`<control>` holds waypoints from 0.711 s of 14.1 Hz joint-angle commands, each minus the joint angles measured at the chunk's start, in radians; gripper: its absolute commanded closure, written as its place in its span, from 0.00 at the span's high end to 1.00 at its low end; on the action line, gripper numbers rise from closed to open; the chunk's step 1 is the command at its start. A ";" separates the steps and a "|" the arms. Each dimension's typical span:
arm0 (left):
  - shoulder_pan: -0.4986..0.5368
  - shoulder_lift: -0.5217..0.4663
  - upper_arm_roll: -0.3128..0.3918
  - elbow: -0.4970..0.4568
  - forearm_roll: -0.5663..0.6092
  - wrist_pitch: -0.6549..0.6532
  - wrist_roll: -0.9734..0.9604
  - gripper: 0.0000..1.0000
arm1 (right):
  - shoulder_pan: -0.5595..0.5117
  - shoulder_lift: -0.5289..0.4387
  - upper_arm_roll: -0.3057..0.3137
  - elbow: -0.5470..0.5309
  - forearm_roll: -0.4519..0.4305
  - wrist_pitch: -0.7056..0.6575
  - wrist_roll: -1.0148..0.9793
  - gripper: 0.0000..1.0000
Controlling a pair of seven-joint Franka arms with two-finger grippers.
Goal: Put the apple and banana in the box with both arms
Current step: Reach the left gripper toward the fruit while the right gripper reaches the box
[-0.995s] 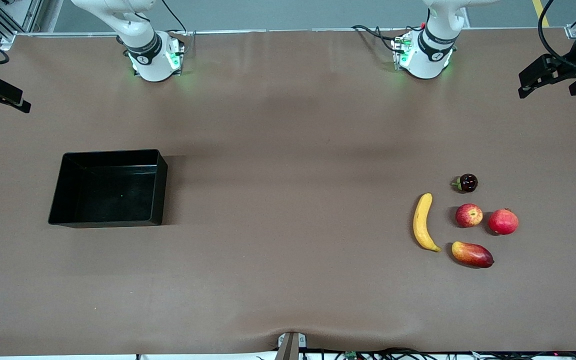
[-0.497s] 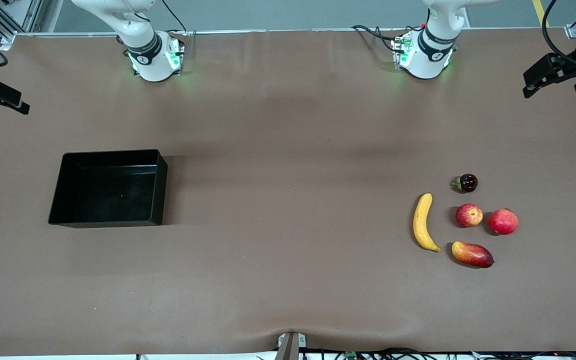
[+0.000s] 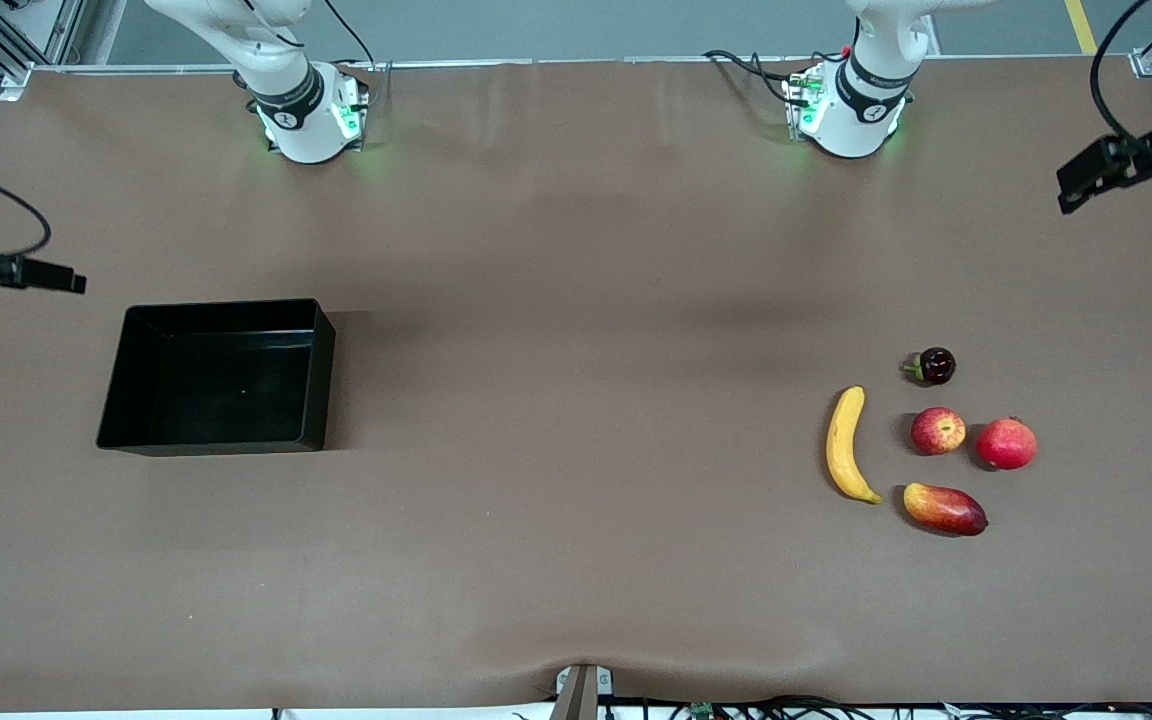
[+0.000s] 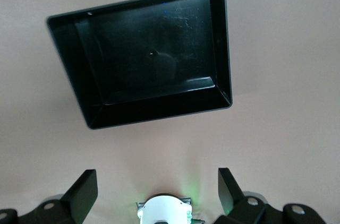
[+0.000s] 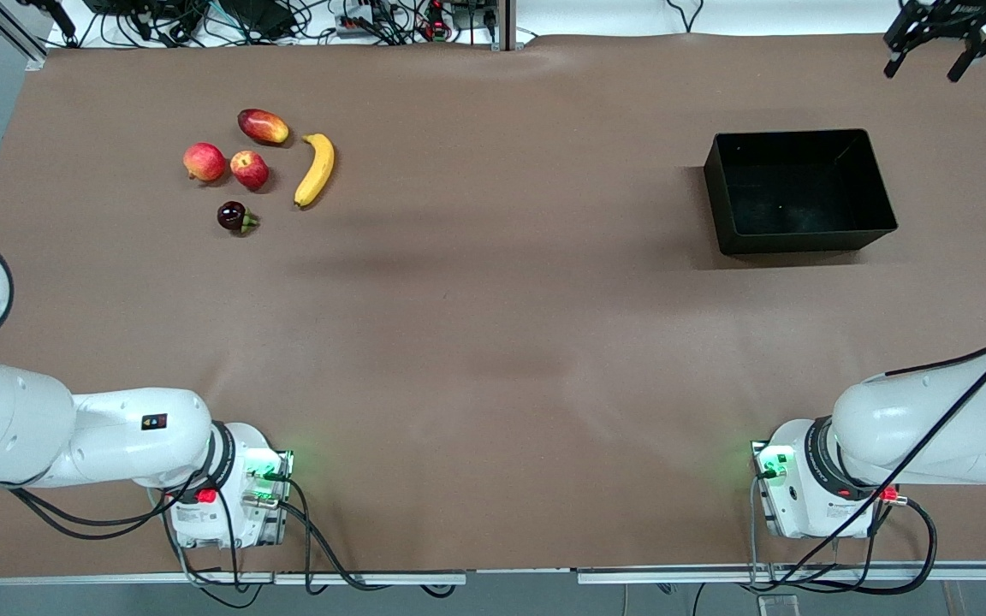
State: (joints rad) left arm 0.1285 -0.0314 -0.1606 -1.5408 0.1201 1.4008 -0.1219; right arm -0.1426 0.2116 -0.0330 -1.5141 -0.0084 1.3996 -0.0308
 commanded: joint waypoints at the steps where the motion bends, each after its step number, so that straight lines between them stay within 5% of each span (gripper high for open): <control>1: 0.091 0.033 -0.007 -0.114 0.004 0.145 -0.004 1.00 | -0.037 0.081 0.011 0.022 -0.019 0.063 -0.018 1.00; 7: 0.129 0.166 -0.004 -0.341 0.010 0.524 -0.022 1.00 | -0.146 0.251 0.010 0.009 -0.042 0.297 -0.257 1.00; 10: 0.138 0.290 -0.004 -0.372 0.010 0.659 -0.022 1.00 | -0.166 0.299 0.012 -0.017 -0.042 0.360 -0.276 1.00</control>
State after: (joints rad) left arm 0.2555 0.1968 -0.1588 -1.9038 0.1199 1.9921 -0.1358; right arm -0.2957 0.4941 -0.0386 -1.5217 -0.0335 1.7371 -0.2922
